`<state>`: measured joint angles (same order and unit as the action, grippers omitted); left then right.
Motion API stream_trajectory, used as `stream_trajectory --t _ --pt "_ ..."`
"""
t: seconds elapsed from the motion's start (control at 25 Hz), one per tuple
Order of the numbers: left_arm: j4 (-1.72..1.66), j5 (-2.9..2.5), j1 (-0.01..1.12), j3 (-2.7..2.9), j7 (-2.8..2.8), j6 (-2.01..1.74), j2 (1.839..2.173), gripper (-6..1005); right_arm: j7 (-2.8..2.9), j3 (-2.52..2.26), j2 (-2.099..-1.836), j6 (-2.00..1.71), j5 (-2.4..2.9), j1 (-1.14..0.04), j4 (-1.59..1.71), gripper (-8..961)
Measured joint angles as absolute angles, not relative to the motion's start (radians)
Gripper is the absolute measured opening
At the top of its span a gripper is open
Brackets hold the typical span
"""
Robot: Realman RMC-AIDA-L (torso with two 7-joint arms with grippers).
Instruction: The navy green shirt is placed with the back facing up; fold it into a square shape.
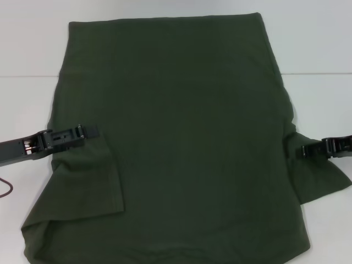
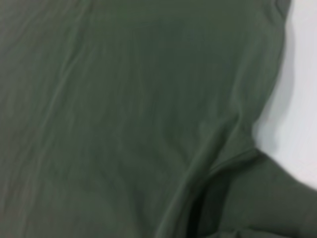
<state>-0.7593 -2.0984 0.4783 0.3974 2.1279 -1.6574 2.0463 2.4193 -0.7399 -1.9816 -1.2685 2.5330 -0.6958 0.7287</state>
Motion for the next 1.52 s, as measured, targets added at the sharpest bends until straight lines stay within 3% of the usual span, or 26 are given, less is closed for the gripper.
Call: stream_trajectory --t 0.28,0.72,0.8,1.04,1.52 --pt "-0.759 -2.098 0.475 0.397 2.128 -1.657 2.046 904 2.439 -0.749 -1.989 -1.231 2.535 -0.687 0.729 693" --pt "-0.759 -2.090 0.475 0.397 2.129 -1.659 2.044 904 2.467 -0.747 -1.985 -1.235 2.548 -0.686 0.737 448" --pt "-0.759 -2.088 0.474 0.397 2.129 -1.660 2.043 904 2.467 -0.743 -1.983 -1.235 2.548 -0.685 0.738 241" --pt "-0.759 -2.079 0.471 0.396 2.129 -1.665 2.040 904 2.467 -0.747 -1.979 -1.237 2.551 -0.679 0.738 15" --pt "-0.760 -2.067 0.460 0.396 2.128 -1.667 2.039 904 2.445 -0.682 -1.959 -1.276 2.575 -0.643 0.753 50"
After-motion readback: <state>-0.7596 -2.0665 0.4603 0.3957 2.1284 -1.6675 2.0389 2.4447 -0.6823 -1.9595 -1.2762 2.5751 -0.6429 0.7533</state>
